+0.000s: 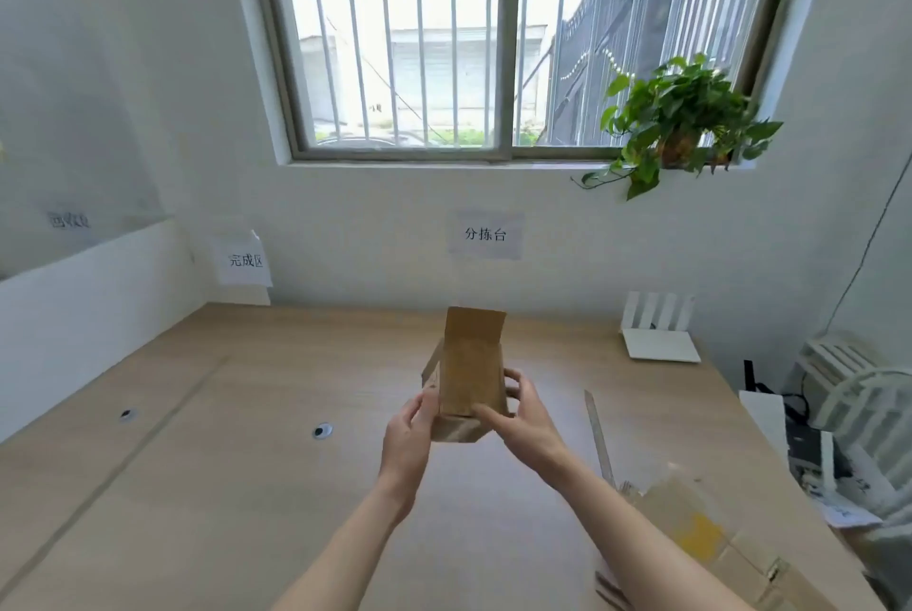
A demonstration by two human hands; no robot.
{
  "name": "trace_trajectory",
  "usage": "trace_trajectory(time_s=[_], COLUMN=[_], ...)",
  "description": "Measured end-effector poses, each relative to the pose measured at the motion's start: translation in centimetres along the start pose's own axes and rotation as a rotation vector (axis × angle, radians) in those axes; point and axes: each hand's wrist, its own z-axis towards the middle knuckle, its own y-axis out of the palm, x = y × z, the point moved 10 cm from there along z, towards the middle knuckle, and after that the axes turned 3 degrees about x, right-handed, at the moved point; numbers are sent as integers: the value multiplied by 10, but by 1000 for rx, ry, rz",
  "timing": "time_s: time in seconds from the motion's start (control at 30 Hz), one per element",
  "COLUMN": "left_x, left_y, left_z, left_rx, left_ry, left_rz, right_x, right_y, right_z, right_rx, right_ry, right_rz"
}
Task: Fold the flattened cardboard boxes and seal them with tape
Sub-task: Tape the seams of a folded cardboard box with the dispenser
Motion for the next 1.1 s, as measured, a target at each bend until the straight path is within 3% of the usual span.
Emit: trace_trajectory(time_s=[0.17,0.37,0.5,0.77,1.1], left_x=[31,54,56,58,18], left_y=[-53,-119,-181,-328,-530], left_z=[4,0,13,16,45], left_rx=[67,15,81,223,395], left_ry=[53,-8,-34,38,-7], left_rz=[-56,-113,-146,-58,209], right_x=[-57,-111,-140,-188,-178], right_y=[30,89,144,269,461], right_z=[-15,-26,-32,-38,12], right_rx=[-85,-135,-128,-4,-122], right_ry=[-115,-187,-252,-288,-204], right_rz=[-1,-29,-111,-207,-63])
